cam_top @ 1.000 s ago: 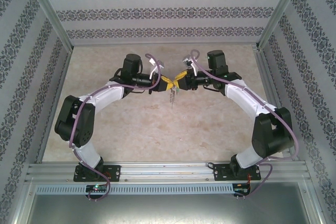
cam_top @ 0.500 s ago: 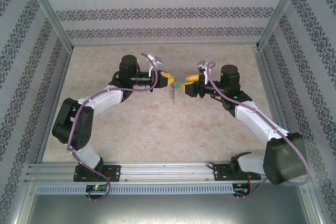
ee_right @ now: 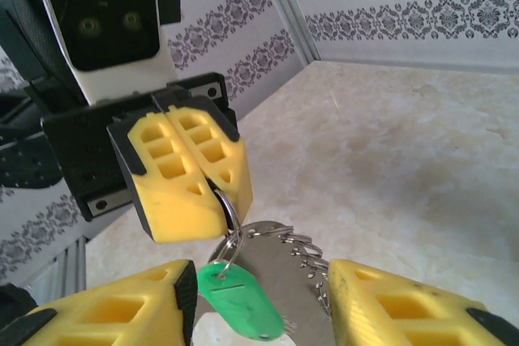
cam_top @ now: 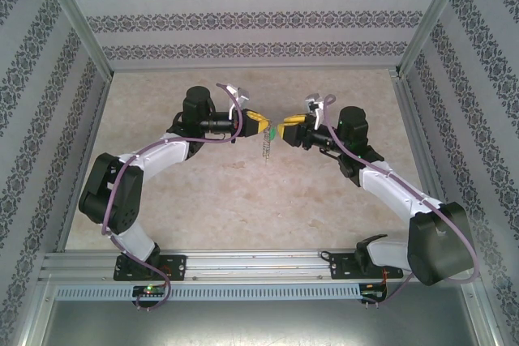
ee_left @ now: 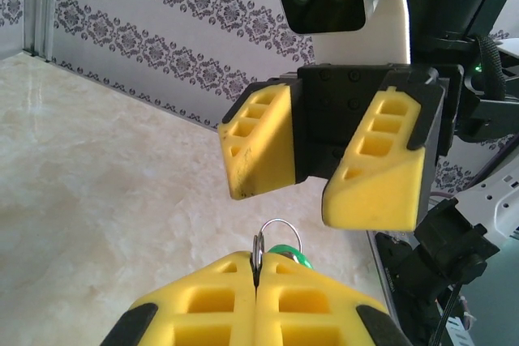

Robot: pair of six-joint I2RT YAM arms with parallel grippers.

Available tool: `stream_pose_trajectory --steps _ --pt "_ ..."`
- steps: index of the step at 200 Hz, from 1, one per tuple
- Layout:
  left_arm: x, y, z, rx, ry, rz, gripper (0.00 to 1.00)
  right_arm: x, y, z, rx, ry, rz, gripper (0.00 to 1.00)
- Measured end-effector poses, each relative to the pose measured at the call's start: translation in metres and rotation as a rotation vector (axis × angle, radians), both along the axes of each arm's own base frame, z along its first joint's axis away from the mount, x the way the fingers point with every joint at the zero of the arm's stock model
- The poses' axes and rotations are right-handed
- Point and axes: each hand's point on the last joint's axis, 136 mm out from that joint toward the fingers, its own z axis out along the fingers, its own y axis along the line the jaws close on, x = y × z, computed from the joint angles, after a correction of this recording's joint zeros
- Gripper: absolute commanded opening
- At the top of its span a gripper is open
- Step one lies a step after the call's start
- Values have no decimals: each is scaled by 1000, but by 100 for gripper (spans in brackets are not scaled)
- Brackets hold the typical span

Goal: Put the keys on the keyring

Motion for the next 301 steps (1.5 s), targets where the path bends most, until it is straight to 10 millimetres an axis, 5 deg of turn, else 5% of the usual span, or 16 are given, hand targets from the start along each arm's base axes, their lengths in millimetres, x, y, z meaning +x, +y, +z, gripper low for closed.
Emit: stream_pose_trajectory --steps 86,141,181,301 --pt "0 2 -2 6 -3 18 0 0 11 3 85 126 9 42" --pt "0 3 1 4 -13 29 0 4 17 -1 89 147 17 25" --pt "1 3 1 6 -23 36 0 5 17 -4 90 159 17 0" --pt "3 8 -1 7 -42 92 0 4 34 -19 91 196 74 0"
